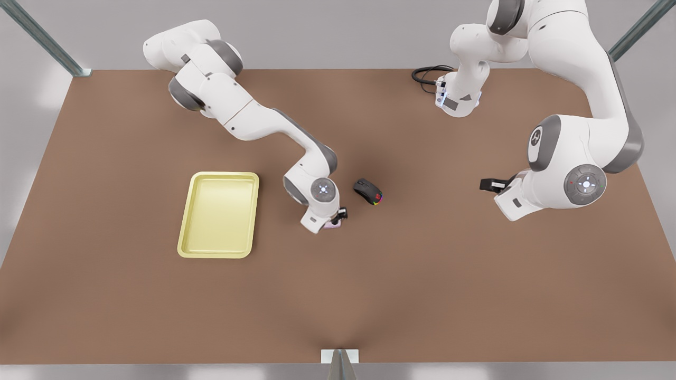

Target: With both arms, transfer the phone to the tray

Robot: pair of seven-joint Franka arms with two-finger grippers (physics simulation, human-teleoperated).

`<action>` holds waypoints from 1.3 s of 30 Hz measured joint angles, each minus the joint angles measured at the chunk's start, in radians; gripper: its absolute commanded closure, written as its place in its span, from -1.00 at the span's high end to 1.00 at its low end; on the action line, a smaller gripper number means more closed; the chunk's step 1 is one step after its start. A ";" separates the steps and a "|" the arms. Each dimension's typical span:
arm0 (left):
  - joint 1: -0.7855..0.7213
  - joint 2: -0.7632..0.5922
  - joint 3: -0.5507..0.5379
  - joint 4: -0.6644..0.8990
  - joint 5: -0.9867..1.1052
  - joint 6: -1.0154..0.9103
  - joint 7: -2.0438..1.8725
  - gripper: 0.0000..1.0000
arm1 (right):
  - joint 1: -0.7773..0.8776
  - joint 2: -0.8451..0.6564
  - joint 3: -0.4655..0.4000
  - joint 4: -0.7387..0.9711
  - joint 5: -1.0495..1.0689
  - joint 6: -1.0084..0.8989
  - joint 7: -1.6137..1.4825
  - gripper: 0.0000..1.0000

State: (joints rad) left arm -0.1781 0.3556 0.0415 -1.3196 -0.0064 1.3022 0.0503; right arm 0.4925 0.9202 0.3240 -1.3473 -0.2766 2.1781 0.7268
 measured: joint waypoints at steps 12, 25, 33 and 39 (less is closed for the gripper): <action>0.000 0.001 0.000 0.000 0.000 0.007 0.039 1.00 | 0.000 0.015 0.023 -0.025 0.002 0.068 -0.028 1.00; 0.000 0.002 0.000 0.000 0.001 0.021 0.061 1.00 | -0.001 0.017 0.019 -0.056 -0.008 0.083 -0.040 0.85; -0.001 0.002 -0.002 0.000 0.001 0.030 0.068 1.00 | -0.001 0.019 0.019 -0.048 -0.003 0.094 -0.046 0.61; -0.002 0.003 -0.008 0.000 0.001 0.037 0.072 1.00 | -0.009 0.009 0.018 -0.023 -0.002 0.096 -0.051 0.61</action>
State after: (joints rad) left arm -0.1796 0.3585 0.0338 -1.3196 -0.0051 1.3396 0.1223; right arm 0.4834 0.9288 0.3423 -1.3707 -0.2784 2.2736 0.6757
